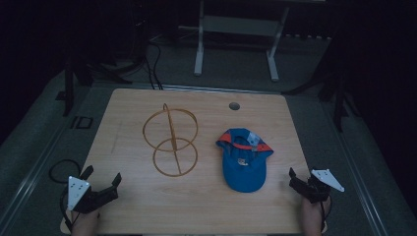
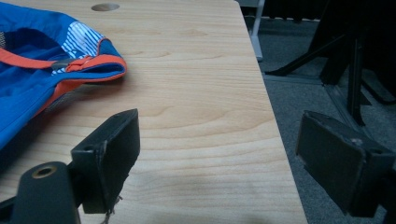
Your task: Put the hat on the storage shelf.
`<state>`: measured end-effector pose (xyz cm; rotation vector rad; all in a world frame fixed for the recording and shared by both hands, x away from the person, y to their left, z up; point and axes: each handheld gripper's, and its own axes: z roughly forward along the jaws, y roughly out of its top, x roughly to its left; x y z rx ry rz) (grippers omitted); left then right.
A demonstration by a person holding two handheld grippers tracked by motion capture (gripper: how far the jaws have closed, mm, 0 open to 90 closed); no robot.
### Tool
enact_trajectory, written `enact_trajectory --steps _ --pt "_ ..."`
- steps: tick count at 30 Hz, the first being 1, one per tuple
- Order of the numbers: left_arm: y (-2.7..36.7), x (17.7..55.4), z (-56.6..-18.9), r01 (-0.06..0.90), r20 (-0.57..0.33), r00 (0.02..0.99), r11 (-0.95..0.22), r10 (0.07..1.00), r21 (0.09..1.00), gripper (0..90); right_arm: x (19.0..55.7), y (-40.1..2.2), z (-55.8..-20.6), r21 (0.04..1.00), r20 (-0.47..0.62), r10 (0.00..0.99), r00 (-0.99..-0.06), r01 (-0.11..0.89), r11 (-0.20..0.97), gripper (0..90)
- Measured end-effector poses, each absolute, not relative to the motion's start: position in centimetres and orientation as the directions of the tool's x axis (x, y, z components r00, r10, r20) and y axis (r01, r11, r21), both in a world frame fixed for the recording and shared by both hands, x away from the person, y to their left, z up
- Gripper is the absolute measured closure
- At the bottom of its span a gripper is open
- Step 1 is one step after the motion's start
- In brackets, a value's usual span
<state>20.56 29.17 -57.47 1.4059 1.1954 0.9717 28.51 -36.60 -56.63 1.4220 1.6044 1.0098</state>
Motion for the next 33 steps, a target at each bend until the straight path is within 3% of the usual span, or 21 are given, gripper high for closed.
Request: enact_trajectory --steps 8,16,20,27,33 --pt "29.2 20.4 -57.3 0.171 -0.036 0.163 0.007 0.986 0.985 2.2 28.6 -37.0 -56.6 0.893 0.051 0.995 -0.09 0.449 -0.005 14.5" --pt "28.5 20.3 -56.8 0.191 0.005 0.131 -0.03 0.991 0.981 2.1 28.9 -36.1 -55.2 0.879 0.059 0.98 -0.19 0.476 0.039 13.7" --pt "28.5 20.0 -56.5 0.184 -0.023 0.131 -0.002 0.991 0.983 2.2 29.6 -35.1 -54.0 0.865 0.072 0.968 -0.241 0.498 0.059 13.5" --pt "28.4 19.9 -56.2 0.258 -0.095 0.223 0.035 0.97 0.966 2.2 31.5 -33.7 -53.0 0.858 0.108 0.931 -0.348 0.505 0.089 13.6" --pt "28.0 20.3 -56.4 0.308 -0.092 0.277 0.002 0.957 0.951 2.2 33.4 -32.2 -52.6 0.855 0.102 0.911 -0.4 0.504 0.126 14.5"
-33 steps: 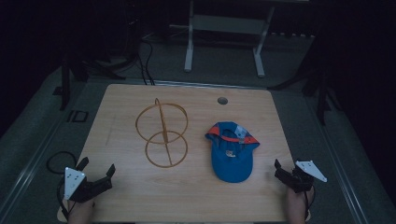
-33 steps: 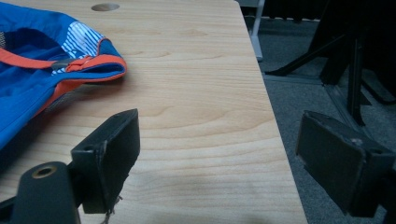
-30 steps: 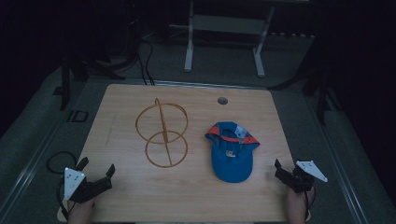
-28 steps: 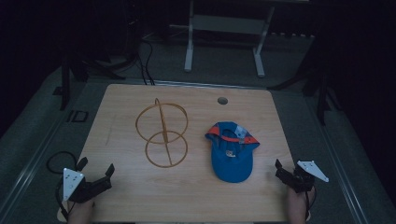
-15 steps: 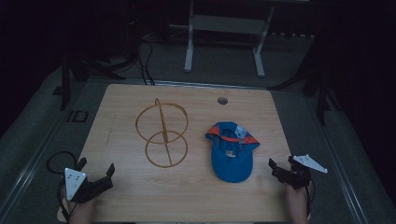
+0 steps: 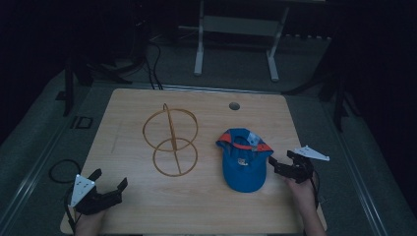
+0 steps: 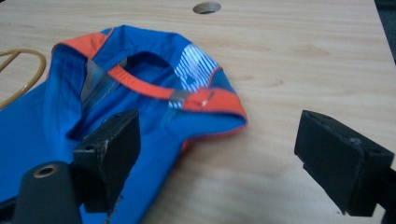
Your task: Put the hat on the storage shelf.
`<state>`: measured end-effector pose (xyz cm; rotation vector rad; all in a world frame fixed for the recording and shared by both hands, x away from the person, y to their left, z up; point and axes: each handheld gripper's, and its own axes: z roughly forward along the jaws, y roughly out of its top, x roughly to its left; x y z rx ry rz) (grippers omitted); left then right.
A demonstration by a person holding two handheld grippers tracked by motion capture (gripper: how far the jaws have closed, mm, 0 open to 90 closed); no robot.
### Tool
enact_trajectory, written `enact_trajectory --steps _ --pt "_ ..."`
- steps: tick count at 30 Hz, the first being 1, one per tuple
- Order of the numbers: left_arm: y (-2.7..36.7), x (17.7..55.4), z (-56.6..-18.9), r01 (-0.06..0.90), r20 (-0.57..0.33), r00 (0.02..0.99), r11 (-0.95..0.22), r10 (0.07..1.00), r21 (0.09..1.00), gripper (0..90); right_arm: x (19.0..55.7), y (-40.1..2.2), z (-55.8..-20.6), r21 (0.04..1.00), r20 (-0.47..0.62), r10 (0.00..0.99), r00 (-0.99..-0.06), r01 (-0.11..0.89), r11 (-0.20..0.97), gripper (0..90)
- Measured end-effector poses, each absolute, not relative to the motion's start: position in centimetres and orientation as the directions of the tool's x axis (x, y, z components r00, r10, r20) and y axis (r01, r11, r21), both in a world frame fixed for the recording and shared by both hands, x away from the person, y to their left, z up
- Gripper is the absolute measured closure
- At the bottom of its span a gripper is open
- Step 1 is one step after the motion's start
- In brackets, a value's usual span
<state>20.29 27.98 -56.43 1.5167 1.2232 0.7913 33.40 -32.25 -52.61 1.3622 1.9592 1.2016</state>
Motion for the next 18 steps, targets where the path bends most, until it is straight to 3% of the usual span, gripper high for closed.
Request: enact_trajectory --steps 18 --pt "27.7 20.3 -56.5 0.309 -0.058 0.301 -0.04 0.952 0.95 2.2 39.6 -28.5 -51.9 0.828 0.073 0.883 -0.464 0.522 0.206 18.9"
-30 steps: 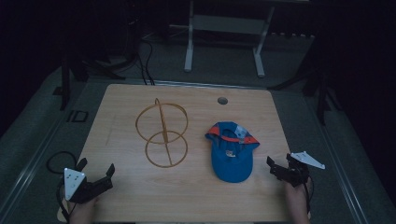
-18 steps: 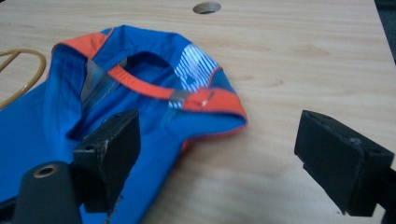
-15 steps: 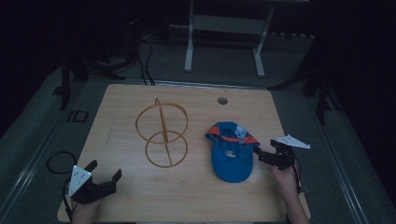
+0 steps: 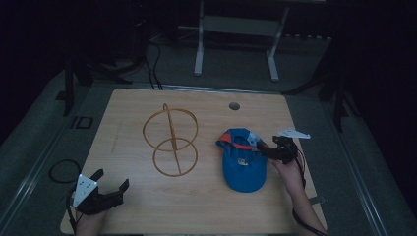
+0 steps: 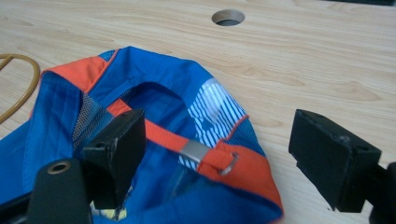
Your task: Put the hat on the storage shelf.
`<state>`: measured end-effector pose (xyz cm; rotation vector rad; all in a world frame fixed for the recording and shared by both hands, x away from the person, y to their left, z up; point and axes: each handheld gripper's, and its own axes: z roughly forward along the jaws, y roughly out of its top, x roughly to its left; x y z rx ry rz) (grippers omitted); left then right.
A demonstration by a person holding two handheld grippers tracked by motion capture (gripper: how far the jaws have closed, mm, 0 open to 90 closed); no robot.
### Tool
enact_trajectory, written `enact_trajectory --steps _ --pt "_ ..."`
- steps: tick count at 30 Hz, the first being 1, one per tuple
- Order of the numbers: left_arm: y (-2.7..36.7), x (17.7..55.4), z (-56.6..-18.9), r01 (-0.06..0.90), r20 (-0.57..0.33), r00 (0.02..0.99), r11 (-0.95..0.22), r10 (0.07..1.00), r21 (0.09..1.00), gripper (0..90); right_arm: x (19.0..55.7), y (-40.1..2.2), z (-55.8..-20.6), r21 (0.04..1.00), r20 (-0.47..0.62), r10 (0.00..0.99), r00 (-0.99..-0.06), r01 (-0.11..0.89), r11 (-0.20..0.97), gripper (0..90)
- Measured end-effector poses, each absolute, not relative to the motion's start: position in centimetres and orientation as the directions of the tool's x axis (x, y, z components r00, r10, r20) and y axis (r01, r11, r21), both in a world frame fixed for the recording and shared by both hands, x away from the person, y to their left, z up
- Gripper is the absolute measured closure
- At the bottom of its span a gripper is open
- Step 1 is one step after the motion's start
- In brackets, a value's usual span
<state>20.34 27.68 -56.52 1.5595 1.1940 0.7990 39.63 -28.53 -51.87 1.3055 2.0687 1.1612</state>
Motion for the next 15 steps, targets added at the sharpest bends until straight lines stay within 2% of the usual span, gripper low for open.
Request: enact_trajectory --steps 8,15 --pt "27.7 20.5 -56.6 0.332 -0.077 0.314 -0.033 0.946 0.943 2.2 41.8 -27.7 -52.9 0.807 0.067 0.891 -0.449 0.549 0.216 19.2" --pt "27.6 20.5 -56.6 0.333 -0.075 0.32 -0.038 0.944 0.942 2.2 43.9 -26.7 -53.0 0.781 0.031 0.888 -0.46 0.565 0.266 29.2"
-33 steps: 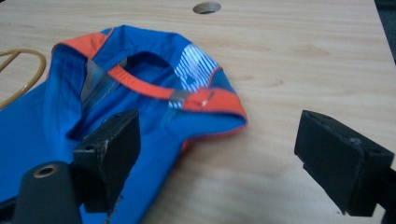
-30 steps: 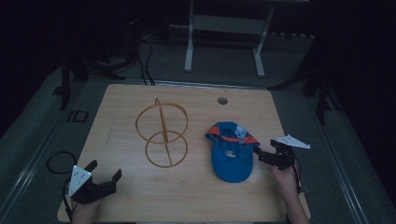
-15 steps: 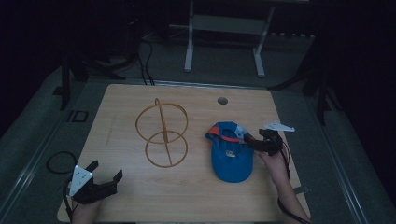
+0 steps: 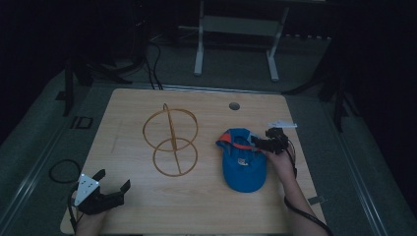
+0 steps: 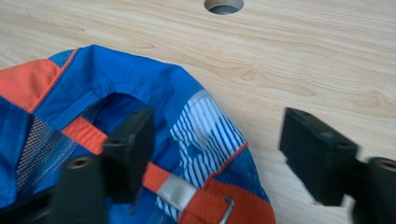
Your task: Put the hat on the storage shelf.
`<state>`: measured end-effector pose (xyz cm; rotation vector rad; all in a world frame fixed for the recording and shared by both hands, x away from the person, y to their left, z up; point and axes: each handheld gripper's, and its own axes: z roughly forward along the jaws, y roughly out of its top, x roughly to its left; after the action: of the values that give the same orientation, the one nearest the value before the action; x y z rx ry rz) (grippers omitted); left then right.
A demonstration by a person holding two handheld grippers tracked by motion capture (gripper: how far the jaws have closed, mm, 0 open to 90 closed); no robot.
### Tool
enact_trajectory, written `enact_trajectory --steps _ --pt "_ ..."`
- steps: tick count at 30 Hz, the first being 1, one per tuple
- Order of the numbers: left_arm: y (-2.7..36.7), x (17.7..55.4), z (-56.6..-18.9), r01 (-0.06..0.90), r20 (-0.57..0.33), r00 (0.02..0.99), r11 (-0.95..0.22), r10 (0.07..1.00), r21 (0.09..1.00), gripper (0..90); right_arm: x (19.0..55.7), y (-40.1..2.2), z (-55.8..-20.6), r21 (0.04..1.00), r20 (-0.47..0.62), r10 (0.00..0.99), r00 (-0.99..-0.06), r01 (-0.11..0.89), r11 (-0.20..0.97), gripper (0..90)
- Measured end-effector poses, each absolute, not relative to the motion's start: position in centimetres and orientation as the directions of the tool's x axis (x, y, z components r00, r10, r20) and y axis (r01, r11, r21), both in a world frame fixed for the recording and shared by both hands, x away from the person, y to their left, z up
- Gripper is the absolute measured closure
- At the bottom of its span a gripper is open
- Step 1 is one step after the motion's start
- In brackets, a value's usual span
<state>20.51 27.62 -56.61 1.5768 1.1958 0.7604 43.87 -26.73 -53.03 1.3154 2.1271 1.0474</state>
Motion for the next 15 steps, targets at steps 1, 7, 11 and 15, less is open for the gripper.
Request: enact_trajectory --steps 1,7,11,15 --pt "27.6 20.5 -56.6 0.332 -0.073 0.317 -0.039 0.946 0.942 2.2 44.1 -26.6 -53.1 0.777 0.029 0.886 -0.462 0.568 0.271 29.2" --pt "27.7 20.5 -56.6 0.334 -0.078 0.316 -0.034 0.946 0.942 2.2 45.4 -25.9 -54.2 0.747 0.023 0.891 -0.453 0.6 0.286 31.8" --pt "27.8 20.5 -56.7 0.338 -0.081 0.313 -0.031 0.946 0.941 2.2 45.7 -25.4 -54.9 0.727 0.023 0.886 -0.462 0.616 0.302 32.3" --pt "27.7 20.5 -56.7 0.341 -0.082 0.318 -0.033 0.945 0.939 2.5 45.7 -24.7 -55.6 0.707 -0.007 0.879 -0.476 0.62 0.341 32.6"
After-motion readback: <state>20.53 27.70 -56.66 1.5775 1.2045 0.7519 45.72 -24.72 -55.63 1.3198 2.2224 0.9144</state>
